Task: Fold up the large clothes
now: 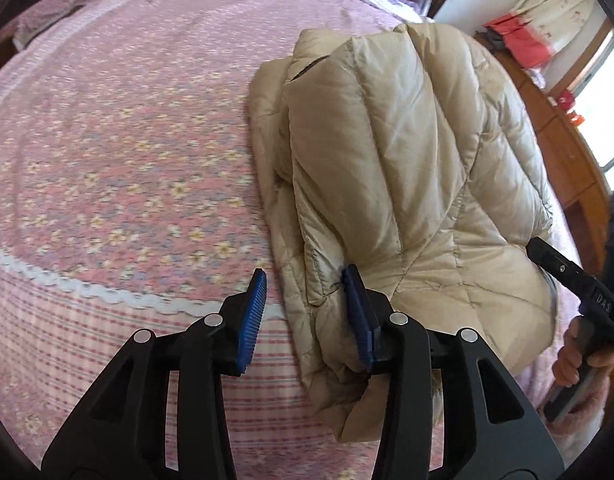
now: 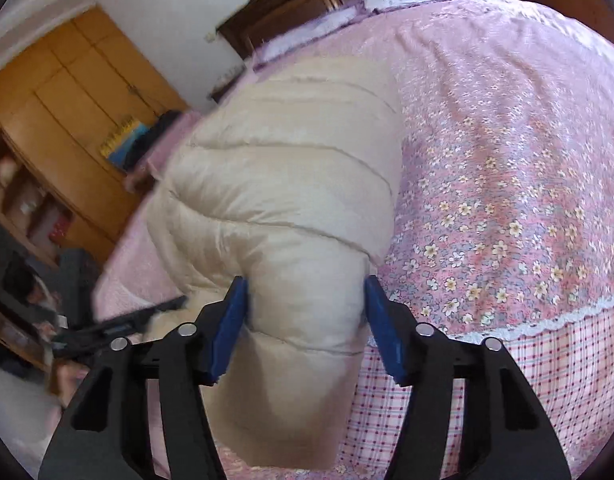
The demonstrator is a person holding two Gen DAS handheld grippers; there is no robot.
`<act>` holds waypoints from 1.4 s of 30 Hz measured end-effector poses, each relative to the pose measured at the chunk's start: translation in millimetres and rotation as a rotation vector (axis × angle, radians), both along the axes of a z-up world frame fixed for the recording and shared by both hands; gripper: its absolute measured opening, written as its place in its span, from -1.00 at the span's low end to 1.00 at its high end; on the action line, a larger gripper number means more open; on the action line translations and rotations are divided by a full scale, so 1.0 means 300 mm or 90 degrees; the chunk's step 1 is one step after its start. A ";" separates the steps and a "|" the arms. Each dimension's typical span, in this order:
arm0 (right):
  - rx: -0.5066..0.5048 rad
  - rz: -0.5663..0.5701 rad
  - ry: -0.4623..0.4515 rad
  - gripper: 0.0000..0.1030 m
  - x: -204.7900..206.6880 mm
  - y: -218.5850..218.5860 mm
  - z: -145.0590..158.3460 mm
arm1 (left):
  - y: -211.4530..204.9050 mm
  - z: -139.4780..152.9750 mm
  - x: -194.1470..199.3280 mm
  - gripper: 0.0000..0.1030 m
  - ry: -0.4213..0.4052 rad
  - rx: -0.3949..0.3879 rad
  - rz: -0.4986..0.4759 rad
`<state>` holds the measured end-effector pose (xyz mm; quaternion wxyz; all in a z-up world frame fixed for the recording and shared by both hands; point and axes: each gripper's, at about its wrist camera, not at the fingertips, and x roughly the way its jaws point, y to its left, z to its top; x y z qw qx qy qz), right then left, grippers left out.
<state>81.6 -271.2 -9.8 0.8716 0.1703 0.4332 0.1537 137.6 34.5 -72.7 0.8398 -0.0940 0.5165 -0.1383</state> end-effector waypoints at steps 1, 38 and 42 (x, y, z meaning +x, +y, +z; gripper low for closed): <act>-0.030 0.004 0.002 0.11 0.006 0.027 -0.005 | 0.003 -0.003 0.021 -0.19 -0.002 0.010 0.004; -0.161 -0.074 -0.004 0.89 -0.390 0.119 -0.040 | -0.122 0.154 -0.450 0.91 -0.086 0.114 -0.004; -0.163 -0.075 0.012 0.89 -0.415 0.127 -0.062 | -0.140 0.124 -0.461 0.91 -0.070 0.119 -0.003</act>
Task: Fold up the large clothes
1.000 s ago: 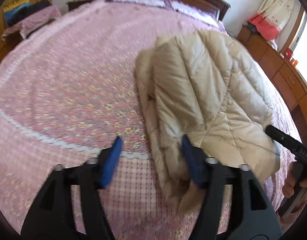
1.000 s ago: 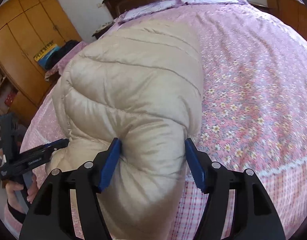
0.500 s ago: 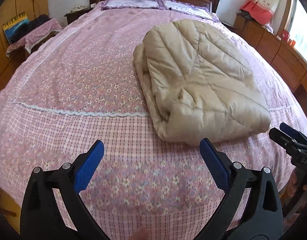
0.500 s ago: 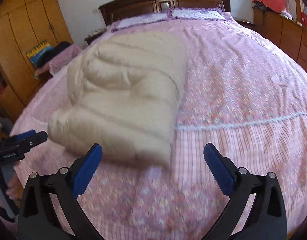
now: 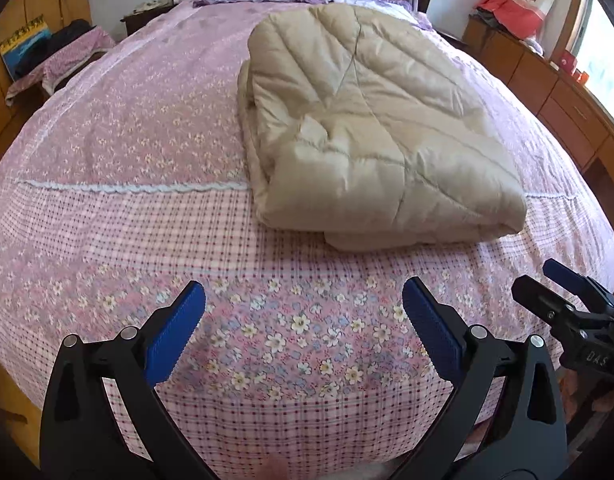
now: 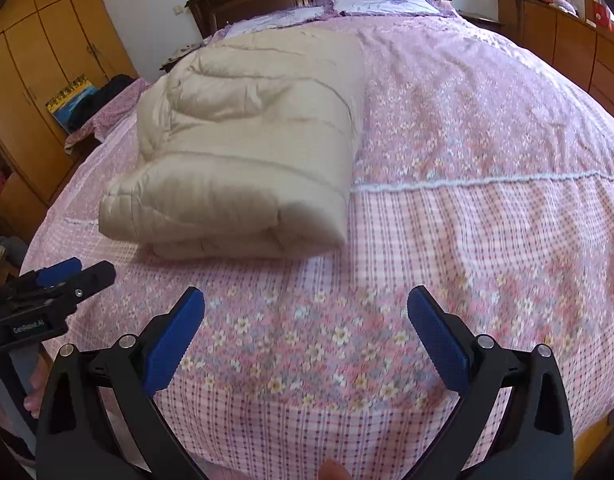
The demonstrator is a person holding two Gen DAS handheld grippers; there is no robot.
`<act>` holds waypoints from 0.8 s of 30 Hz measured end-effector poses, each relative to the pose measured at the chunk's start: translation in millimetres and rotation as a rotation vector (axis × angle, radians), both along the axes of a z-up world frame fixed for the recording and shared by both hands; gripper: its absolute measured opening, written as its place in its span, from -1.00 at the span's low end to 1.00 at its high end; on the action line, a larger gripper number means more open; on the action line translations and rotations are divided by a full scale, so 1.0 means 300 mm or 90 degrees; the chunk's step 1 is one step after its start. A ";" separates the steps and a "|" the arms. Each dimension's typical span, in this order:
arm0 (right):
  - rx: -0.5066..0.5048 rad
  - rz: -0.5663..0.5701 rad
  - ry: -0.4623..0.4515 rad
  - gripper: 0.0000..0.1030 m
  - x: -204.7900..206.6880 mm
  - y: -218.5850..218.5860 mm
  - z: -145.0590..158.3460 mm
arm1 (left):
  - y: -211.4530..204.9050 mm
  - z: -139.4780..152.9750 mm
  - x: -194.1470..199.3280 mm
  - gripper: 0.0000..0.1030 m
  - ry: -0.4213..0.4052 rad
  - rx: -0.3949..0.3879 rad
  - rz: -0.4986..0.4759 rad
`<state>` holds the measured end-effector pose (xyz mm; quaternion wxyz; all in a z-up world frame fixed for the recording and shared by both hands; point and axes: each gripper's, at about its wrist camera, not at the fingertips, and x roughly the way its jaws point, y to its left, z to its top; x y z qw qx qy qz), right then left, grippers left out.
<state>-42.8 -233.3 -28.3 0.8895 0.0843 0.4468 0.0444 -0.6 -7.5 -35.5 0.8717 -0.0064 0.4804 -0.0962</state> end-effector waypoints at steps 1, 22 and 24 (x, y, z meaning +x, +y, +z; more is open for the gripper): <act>-0.003 0.001 0.003 0.89 -0.006 0.002 -0.005 | -0.003 -0.006 -0.002 0.91 0.002 0.000 -0.002; -0.018 -0.013 0.054 0.89 -0.006 -0.001 -0.067 | -0.048 -0.072 -0.018 0.91 0.049 0.029 -0.006; -0.017 -0.012 0.055 0.89 -0.003 -0.002 -0.064 | -0.054 -0.072 -0.020 0.91 0.046 0.035 -0.007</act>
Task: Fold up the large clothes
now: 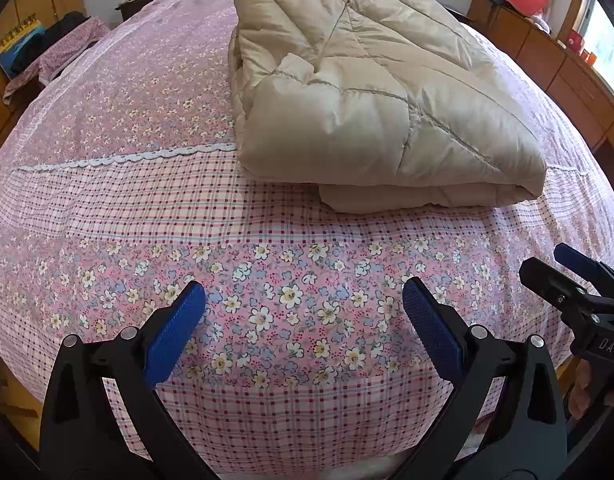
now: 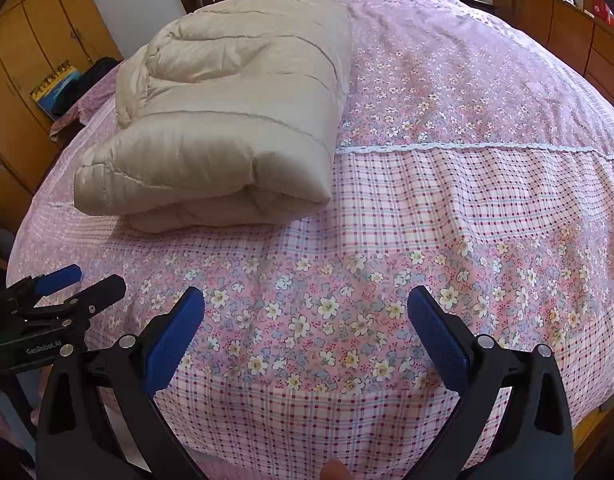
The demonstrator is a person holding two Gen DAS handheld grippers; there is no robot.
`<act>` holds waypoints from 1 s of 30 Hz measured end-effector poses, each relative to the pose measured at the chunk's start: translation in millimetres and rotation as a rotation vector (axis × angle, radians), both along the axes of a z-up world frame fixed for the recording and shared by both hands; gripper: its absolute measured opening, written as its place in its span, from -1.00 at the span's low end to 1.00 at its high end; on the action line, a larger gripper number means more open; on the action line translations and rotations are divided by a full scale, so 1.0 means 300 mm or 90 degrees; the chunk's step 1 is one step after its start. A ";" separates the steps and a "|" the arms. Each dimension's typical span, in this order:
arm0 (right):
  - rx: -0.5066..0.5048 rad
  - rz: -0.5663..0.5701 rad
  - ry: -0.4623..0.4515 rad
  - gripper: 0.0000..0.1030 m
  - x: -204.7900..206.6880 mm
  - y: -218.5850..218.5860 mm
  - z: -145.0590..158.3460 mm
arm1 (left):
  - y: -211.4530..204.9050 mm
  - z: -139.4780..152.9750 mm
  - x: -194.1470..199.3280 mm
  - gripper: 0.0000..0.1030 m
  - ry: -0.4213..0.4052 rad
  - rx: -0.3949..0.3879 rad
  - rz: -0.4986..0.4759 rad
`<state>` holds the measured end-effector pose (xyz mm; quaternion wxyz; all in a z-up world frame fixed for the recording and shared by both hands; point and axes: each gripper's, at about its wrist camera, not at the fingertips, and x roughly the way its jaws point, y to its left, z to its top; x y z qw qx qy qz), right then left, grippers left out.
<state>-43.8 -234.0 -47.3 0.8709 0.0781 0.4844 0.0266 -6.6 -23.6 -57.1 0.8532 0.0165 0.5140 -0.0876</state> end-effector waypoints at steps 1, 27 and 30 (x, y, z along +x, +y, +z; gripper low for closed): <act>0.000 0.001 0.001 0.89 0.001 0.001 0.000 | -0.001 0.002 0.001 0.91 -0.001 0.002 0.000; -0.002 0.000 0.006 0.89 -0.014 -0.002 0.000 | 0.034 -0.001 0.004 0.91 0.003 0.004 0.008; 0.000 0.000 0.006 0.89 -0.014 -0.004 0.001 | 0.034 -0.002 0.005 0.91 0.003 0.008 0.007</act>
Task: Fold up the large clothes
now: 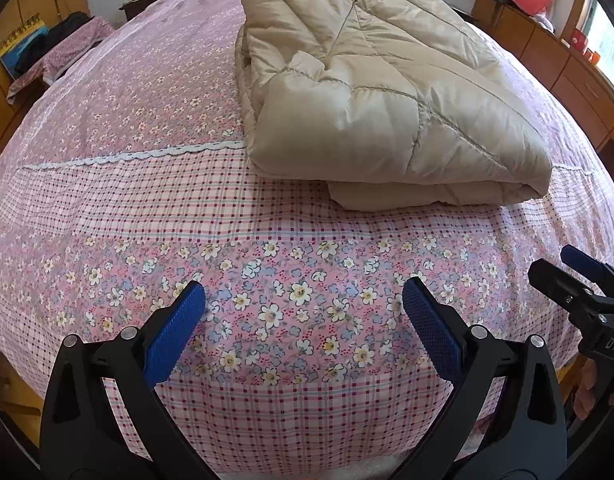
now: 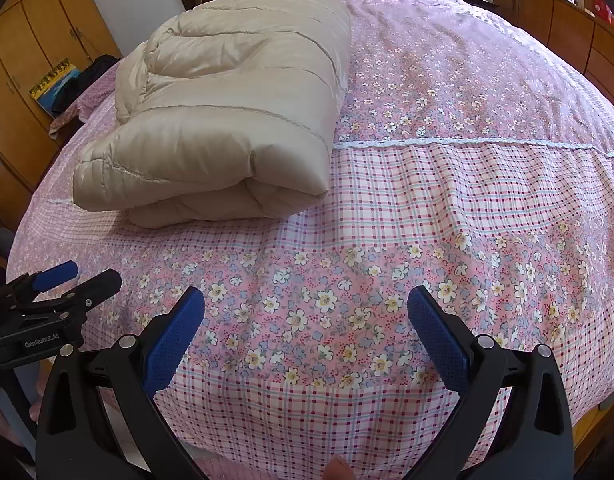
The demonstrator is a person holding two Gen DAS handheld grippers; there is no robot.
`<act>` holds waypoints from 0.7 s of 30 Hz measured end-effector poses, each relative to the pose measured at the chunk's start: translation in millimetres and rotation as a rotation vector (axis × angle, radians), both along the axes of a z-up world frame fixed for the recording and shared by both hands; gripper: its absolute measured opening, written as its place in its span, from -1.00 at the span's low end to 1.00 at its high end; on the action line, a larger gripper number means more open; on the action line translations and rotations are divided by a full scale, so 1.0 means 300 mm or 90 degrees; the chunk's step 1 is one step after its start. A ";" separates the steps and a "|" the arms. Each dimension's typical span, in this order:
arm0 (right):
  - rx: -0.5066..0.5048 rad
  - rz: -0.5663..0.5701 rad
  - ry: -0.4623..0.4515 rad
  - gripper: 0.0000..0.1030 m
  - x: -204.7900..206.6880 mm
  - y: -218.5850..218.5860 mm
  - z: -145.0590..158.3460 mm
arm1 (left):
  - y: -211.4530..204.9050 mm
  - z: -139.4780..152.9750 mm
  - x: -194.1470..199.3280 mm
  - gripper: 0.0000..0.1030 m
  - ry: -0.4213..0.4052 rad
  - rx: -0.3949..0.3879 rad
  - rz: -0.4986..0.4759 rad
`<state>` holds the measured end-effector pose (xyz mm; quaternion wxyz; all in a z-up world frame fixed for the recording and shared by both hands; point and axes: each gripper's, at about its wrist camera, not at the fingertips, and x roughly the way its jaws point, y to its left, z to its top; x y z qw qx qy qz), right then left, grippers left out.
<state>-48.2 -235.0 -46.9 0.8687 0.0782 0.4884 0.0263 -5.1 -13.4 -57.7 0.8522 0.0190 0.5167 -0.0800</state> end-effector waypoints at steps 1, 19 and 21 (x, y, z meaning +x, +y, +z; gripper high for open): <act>0.000 0.000 -0.001 0.89 0.000 -0.002 0.002 | 0.000 0.001 0.000 0.91 0.000 0.000 0.000; 0.000 0.004 -0.009 0.89 -0.004 -0.016 0.018 | -0.020 0.023 -0.013 0.91 -0.007 0.007 -0.007; -0.001 0.003 -0.008 0.89 -0.004 -0.018 0.018 | -0.022 0.021 -0.017 0.91 -0.005 0.005 -0.008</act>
